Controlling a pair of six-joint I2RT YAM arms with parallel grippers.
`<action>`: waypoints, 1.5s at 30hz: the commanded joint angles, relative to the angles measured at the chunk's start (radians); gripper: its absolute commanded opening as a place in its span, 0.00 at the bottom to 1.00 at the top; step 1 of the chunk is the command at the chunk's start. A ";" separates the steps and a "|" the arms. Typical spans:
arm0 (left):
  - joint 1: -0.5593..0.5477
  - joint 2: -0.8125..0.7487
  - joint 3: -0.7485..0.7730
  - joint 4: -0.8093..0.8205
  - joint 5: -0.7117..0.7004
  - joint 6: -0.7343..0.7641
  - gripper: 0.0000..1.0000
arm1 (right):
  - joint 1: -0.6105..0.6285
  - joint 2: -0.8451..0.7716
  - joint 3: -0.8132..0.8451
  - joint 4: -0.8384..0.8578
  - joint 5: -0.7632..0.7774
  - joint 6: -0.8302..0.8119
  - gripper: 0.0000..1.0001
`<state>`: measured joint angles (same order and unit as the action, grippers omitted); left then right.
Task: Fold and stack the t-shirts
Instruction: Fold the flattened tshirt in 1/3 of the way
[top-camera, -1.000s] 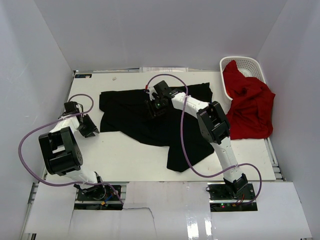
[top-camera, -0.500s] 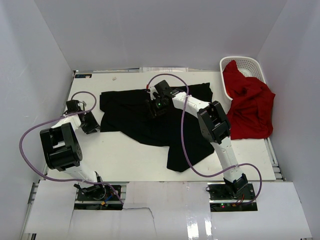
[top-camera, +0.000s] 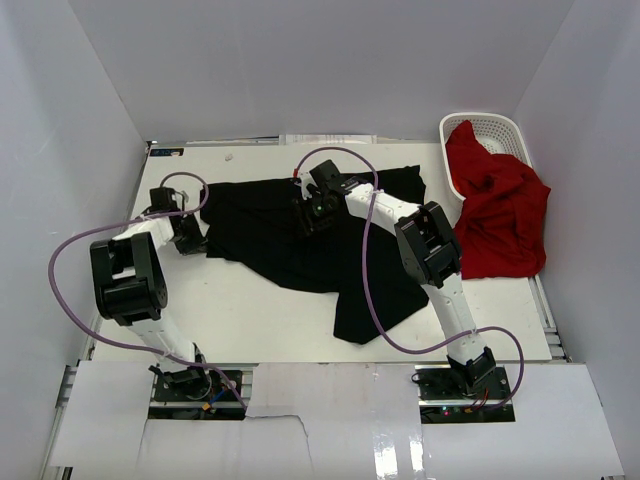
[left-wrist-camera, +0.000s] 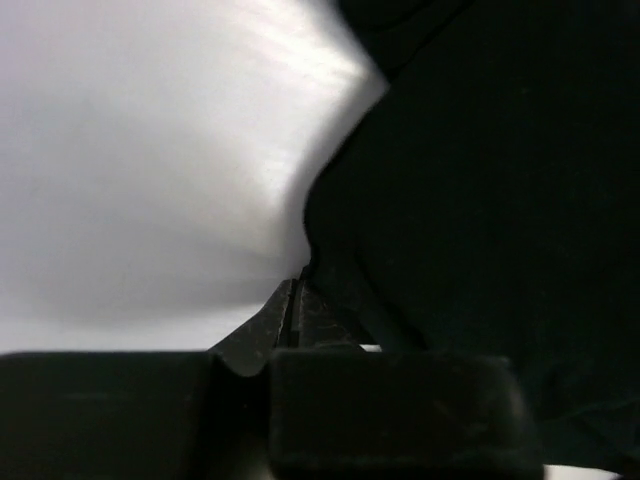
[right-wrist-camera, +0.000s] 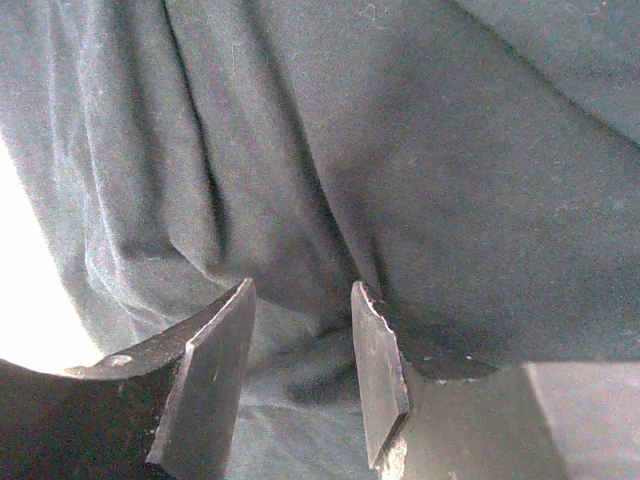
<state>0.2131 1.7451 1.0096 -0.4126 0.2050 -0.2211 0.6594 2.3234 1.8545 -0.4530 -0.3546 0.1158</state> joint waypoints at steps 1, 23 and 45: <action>-0.052 0.126 0.009 -0.123 -0.165 0.022 0.00 | -0.021 -0.013 -0.026 -0.072 0.042 -0.027 0.50; -0.047 -0.187 0.065 -0.593 -0.677 -0.320 0.00 | -0.035 -0.010 -0.023 -0.085 0.062 -0.015 0.50; -0.047 -0.288 -0.084 -0.292 -0.184 -0.239 0.50 | -0.035 -0.019 0.012 -0.116 0.023 -0.016 0.51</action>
<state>0.1623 1.5860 0.9455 -0.8326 -0.1207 -0.5156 0.6357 2.3157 1.8565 -0.4980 -0.3588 0.1162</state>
